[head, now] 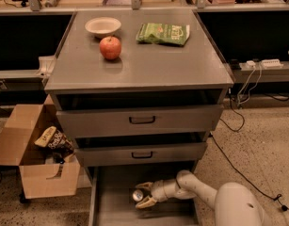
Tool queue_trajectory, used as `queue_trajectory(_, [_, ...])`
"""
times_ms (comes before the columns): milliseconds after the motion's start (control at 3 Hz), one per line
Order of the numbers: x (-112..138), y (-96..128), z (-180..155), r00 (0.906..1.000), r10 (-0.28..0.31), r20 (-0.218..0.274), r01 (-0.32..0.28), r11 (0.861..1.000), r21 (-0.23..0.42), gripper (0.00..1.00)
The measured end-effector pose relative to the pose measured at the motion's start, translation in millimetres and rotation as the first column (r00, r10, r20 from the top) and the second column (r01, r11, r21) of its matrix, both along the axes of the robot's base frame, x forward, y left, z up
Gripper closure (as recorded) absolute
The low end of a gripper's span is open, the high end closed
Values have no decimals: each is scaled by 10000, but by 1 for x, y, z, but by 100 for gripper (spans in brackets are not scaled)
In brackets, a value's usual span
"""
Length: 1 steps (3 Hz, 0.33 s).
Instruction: Place redbull can into bottom drawer
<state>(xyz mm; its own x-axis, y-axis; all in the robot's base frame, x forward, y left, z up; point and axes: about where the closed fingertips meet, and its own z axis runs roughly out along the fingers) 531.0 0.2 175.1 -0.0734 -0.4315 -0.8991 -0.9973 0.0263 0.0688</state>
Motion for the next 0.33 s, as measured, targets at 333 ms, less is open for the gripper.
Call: queue_trajectory(333, [-6, -8, 13, 9999, 13, 123, -15, 9998, 206, 0])
